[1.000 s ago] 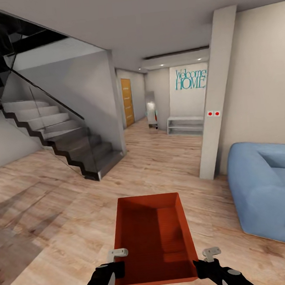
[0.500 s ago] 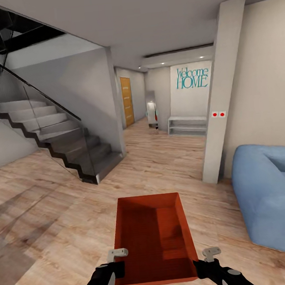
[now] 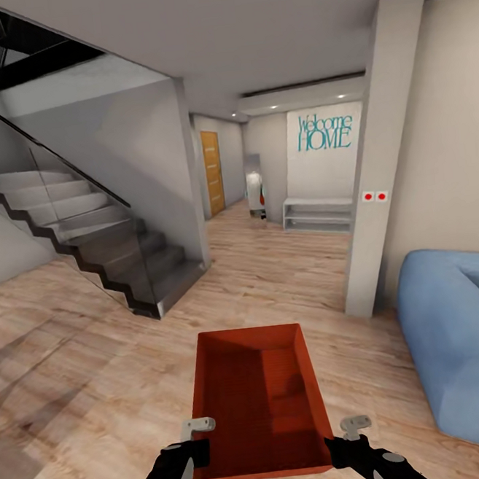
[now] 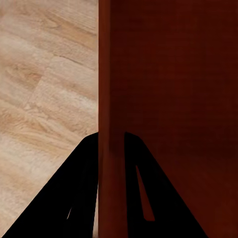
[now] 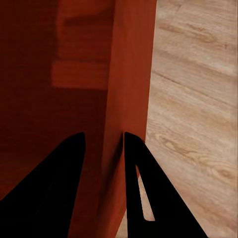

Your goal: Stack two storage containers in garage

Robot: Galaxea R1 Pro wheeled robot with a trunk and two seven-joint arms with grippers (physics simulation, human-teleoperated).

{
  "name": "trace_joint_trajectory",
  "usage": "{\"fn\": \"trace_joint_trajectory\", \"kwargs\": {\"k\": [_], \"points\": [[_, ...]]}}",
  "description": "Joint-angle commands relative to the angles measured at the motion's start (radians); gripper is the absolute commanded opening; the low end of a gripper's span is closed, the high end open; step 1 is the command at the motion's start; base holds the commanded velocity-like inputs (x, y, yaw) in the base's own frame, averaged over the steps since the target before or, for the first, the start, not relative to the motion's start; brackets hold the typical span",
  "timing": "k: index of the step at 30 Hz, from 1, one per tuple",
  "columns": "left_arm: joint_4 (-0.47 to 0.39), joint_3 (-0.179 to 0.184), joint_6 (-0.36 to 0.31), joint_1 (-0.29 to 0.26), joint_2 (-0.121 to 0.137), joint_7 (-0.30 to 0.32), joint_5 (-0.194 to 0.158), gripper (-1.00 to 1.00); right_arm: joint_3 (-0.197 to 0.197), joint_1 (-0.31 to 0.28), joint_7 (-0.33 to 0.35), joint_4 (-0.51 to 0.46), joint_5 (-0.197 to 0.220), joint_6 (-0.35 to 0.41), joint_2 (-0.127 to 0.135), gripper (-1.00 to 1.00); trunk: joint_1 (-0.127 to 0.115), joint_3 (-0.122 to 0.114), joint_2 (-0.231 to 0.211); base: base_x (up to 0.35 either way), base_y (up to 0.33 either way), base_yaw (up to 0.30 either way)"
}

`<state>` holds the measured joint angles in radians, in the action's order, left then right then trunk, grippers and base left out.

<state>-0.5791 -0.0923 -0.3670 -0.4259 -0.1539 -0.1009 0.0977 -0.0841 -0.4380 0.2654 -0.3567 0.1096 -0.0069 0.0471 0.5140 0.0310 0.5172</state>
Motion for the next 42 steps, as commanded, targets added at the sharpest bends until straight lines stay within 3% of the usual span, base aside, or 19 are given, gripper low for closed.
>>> {"fn": "trace_joint_trajectory", "kwargs": {"k": [1,42], "points": [[-0.005,-0.069,-0.007,-0.001,0.0,-0.003,0.037,-1.0,-0.005,-0.001,0.001,0.001,0.01,-0.001,0.002,-1.0,0.001,0.001,0.002,0.328,0.0,-0.015],[-0.005,-0.07,-0.007,-0.002,-0.001,-0.003,0.037,-1.0,-0.005,-0.001,0.001,0.001,0.01,-0.002,0.002,-1.0,0.001,-0.002,0.002,0.328,0.0,-0.001]]}}
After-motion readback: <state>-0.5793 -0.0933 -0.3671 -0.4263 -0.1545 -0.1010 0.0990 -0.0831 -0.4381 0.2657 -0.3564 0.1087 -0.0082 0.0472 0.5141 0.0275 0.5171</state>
